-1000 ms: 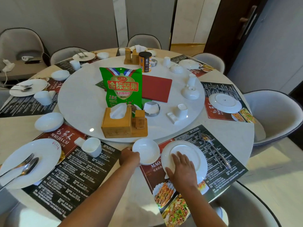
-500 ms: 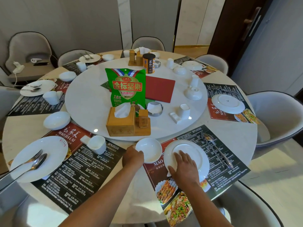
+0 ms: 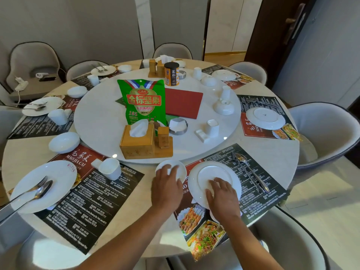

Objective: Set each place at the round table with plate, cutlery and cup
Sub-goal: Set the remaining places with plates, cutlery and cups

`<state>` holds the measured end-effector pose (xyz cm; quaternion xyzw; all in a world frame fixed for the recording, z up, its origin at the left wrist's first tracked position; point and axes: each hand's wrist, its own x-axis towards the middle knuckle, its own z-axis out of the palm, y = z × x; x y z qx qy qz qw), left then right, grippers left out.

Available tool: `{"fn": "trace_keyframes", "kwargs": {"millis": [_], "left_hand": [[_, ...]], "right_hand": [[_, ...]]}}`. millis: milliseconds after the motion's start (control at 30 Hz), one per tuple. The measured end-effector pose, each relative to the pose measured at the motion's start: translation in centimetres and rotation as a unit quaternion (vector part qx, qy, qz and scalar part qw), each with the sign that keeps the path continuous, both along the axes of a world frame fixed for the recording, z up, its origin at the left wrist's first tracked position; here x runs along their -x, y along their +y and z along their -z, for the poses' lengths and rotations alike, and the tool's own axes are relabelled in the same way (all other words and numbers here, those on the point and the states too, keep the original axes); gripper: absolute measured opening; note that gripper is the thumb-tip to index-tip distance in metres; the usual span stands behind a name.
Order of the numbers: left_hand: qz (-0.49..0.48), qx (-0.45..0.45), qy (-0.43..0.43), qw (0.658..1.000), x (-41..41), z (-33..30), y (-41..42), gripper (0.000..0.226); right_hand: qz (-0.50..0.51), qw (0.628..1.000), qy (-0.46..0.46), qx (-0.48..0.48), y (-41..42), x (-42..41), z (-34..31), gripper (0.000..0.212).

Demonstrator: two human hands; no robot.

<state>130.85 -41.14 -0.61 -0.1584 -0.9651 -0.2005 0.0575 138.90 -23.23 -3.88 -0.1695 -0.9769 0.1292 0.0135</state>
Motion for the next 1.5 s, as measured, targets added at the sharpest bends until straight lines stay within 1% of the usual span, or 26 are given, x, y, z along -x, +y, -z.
{"fn": "trace_keyframes", "kwargs": {"millis": [33,67,167,233,300,367,400,500,533,633,700,800,867,933,967,1000,1067,1133,1200,1267,1333,1367,1400,1500], "left_hand": [[0.051,0.002,0.005,0.999,-0.7,0.1,0.7,0.045],[0.094,0.000,-0.008,0.996,-1.3,0.3,1.3,0.044],[0.175,0.015,-0.082,0.981,-2.8,1.5,3.3,0.051],[0.188,0.060,-0.124,0.972,-3.1,2.3,4.3,0.061],[0.182,0.097,-0.158,0.966,-3.2,2.9,5.1,0.074],[0.175,0.114,-0.184,0.961,-3.1,3.2,5.7,0.082],[0.176,0.120,-0.188,0.959,-3.1,3.3,5.7,0.084],[0.192,0.139,-0.185,0.954,-3.2,3.2,5.6,0.090],[0.198,0.141,-0.184,0.953,-3.2,3.2,5.4,0.090],[0.213,0.145,-0.182,0.949,-2.9,3.0,4.8,0.089],[0.221,0.143,-0.179,0.948,-2.7,2.8,4.6,0.089],[0.229,0.140,-0.177,0.947,-2.7,2.6,4.3,0.090],[0.228,0.138,-0.164,0.950,-2.8,2.5,4.1,0.089],[0.232,0.148,-0.128,0.953,-3.0,2.3,3.9,0.084],[0.235,0.157,-0.110,0.953,-3.2,2.2,3.7,0.080],[0.239,0.169,-0.094,0.952,-3.4,2.1,3.7,0.076],[0.249,0.196,-0.053,0.947,-4.1,2.0,3.7,0.071],[0.272,0.215,0.011,0.938,-4.7,1.7,3.6,0.074],[0.277,0.221,0.067,0.933,-5.0,1.3,3.4,0.077],[0.272,0.197,0.114,0.935,-5.0,0.2,3.4,0.075],[0.262,0.159,0.139,0.941,-4.9,-1.3,3.4,0.070],[0.257,0.136,0.151,0.945,-4.7,-1.9,3.5,0.066],[0.251,0.112,0.158,0.948,-4.5,-2.5,3.7,0.062],[0.227,0.045,0.152,0.961,-3.9,-4.7,4.2,0.047]], "right_hand": [[0.017,1.000,0.015,-0.003,0.4,-0.3,0.2,0.043],[0.039,0.999,0.023,-0.005,0.7,-0.6,0.2,0.043],[0.129,0.991,0.024,0.031,2.1,-1.6,0.4,0.052],[0.198,0.975,0.024,0.098,2.9,-1.8,0.2,0.060],[0.262,0.948,0.030,0.177,4.0,-1.6,0.4,0.066],[0.308,0.919,0.019,0.247,5.2,-0.9,0.2,0.067],[0.322,0.905,0.006,0.278,5.8,-0.5,-0.1,0.064],[0.353,0.865,-0.029,0.356,7.6,0.7,-1.0,0.049],[0.363,0.851,-0.037,0.378,8.0,1.0,-1.1,0.049],[0.382,0.809,-0.040,0.444,8.9,1.7,-1.1,0.059],[0.383,0.795,-0.049,0.468,9.1,1.9,-1.1,0.059],[0.385,0.788,-0.045,0.478,9.2,1.8,-1.1,0.047],[0.382,0.778,-0.046,0.496,9.1,1.7,-1.4,0.053],[0.381,0.767,-0.051,0.514,9.0,1.4,-1.7,0.071],[0.381,0.765,-0.051,0.517,9.0,1.2,-1.7,0.078],[0.381,0.766,-0.048,0.516,8.9,1.0,-1.8,0.079],[0.377,0.780,-0.015,0.498,8.5,0.4,-2.6,0.069],[0.365,0.798,0.032,0.478,7.8,-0.2,-3.9,0.058],[0.342,0.817,0.072,0.458,7.5,-0.8,-4.8,0.059],[0.316,0.830,0.102,0.447,7.4,-1.5,-5.5,0.046],[0.297,0.829,0.127,0.457,7.1,-2.1,-6.2,0.031],[0.291,0.825,0.141,0.463,7.0,-2.4,-6.6,0.027],[0.288,0.823,0.154,0.465,6.8,-2.7,-7.2,0.028],[0.306,0.824,0.184,0.440,6.6,-3.1,-8.2,0.048]]}}
